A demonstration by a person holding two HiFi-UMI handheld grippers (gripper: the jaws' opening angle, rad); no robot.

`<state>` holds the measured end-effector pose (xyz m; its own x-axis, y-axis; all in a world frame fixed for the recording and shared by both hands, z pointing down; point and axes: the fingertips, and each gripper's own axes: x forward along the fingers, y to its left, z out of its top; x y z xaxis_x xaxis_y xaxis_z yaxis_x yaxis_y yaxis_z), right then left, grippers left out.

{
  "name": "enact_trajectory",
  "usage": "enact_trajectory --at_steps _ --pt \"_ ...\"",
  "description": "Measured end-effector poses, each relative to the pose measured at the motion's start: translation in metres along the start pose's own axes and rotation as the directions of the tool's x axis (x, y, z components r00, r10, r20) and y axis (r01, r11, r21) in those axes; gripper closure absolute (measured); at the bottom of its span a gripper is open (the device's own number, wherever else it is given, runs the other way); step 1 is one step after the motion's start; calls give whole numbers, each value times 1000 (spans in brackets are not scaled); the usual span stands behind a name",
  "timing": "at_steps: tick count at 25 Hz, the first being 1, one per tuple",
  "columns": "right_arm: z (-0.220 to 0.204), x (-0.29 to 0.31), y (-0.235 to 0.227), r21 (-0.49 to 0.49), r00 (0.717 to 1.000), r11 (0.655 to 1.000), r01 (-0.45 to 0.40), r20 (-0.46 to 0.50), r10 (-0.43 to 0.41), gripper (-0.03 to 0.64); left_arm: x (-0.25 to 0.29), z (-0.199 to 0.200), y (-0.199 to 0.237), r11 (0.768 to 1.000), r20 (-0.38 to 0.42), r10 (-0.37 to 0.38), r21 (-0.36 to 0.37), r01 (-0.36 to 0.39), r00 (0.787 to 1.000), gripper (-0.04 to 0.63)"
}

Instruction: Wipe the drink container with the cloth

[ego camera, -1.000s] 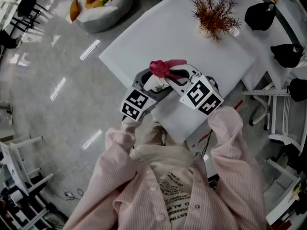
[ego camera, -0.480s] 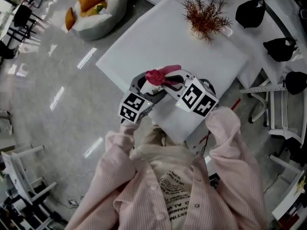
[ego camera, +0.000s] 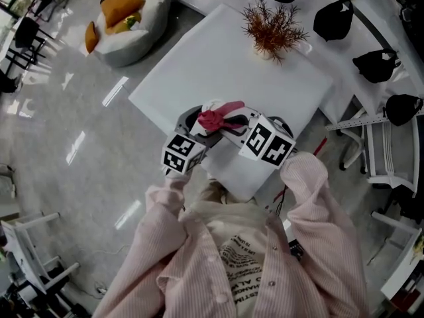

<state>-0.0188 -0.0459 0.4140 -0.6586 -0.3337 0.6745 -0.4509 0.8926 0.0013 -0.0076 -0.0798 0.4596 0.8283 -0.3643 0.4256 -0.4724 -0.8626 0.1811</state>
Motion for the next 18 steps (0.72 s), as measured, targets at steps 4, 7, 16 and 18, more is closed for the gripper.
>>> enact_trajectory --at_steps 4,7,16,18 --pt "-2 -3 4 26 1000 1000 -2 4 2 574 0 0 -1 1000 -1 0 -1 0 1000 224" --pt "-4 -6 6 38 1000 999 -7 8 7 574 1 0 0 1000 0 2 -3 -2 1000 224" --pt "-10 -17 11 116 998 993 -5 68 -3 574 1 3 3 1000 8 14 -10 -14 1000 224" --pt "-8 -21 8 160 993 987 4 116 -23 574 1 3 3 1000 2 19 -13 -19 1000 224"
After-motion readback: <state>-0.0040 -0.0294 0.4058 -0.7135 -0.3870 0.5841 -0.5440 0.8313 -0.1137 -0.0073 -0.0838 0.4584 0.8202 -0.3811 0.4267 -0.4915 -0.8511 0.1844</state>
